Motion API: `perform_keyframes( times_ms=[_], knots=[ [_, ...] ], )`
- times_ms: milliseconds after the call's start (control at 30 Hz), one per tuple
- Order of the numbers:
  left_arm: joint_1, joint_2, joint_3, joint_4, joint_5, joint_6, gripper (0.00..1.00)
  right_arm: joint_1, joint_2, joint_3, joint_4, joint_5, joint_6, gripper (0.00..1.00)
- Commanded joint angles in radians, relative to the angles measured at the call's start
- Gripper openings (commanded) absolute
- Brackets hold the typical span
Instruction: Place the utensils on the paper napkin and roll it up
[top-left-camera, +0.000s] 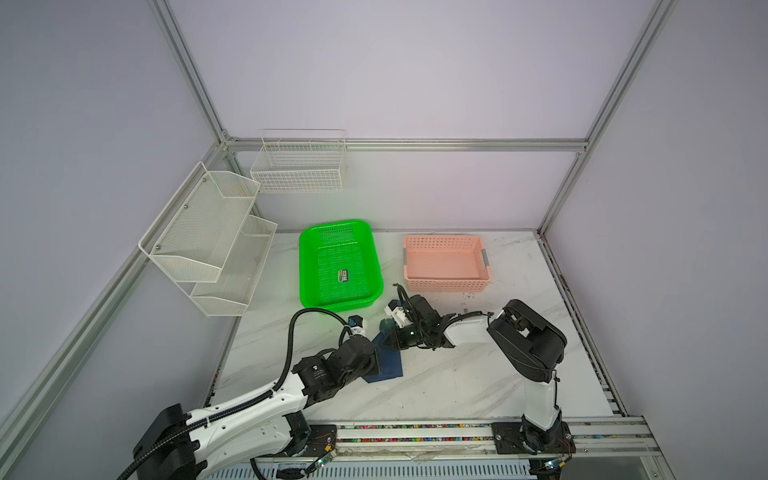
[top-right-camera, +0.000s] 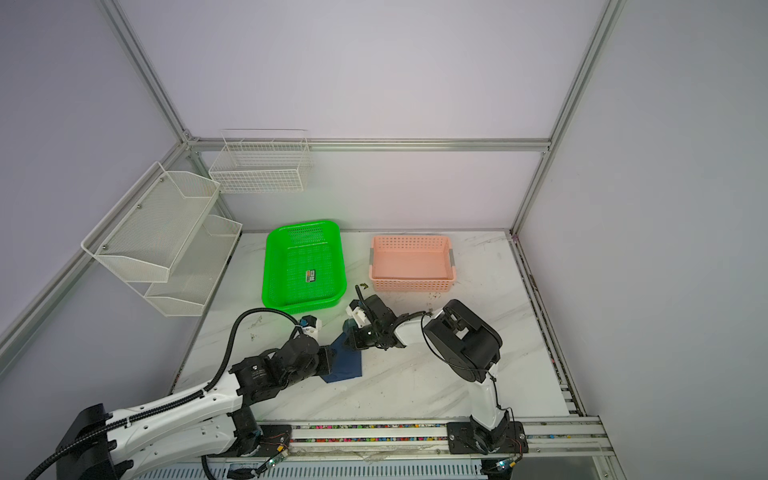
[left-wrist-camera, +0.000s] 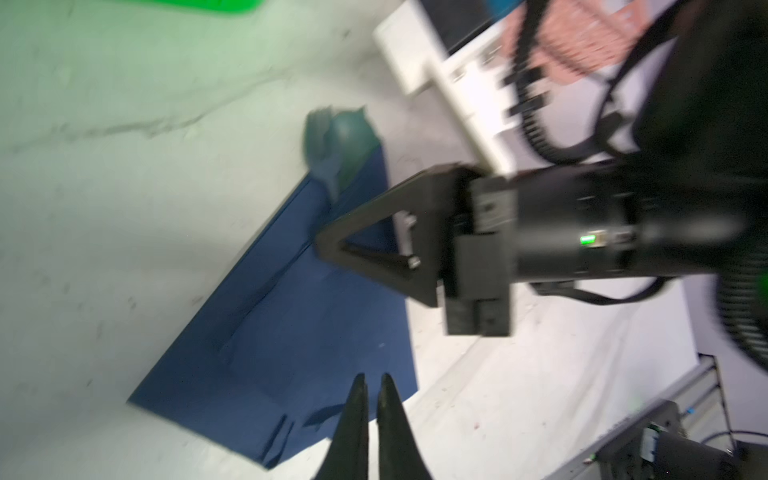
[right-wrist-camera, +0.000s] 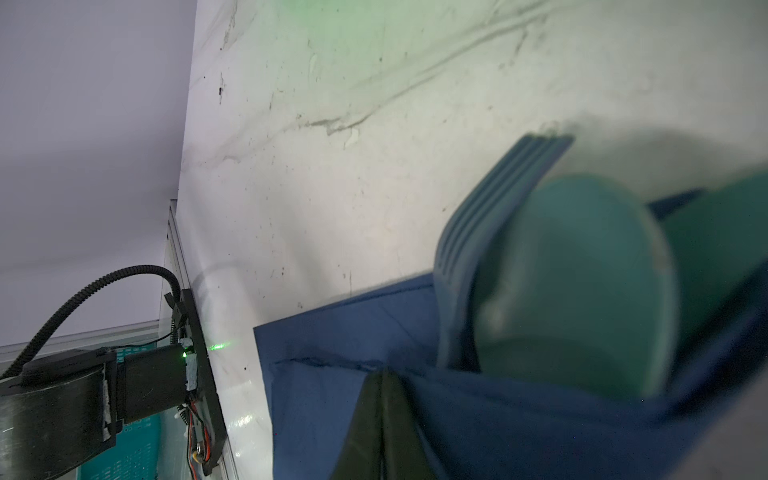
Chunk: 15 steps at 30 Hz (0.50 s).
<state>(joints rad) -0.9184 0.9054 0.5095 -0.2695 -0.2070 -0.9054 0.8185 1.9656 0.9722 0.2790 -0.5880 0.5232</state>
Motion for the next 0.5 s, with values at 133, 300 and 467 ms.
perform_keyframes(
  times_ms=[133,300,467],
  knots=[
    [0.003,0.021,-0.069,0.316,0.103,0.138,0.1,-0.012,0.054,-0.044,-0.046,0.051,0.011,0.05],
    [0.002,0.06,-0.166,0.477,0.158,0.126,0.09,-0.012,0.068,-0.044,-0.036,0.034,0.019,0.0],
    [0.003,0.095,-0.238,0.596,0.169,0.111,0.08,-0.013,0.07,-0.046,-0.036,0.033,0.023,0.0]
  ],
)
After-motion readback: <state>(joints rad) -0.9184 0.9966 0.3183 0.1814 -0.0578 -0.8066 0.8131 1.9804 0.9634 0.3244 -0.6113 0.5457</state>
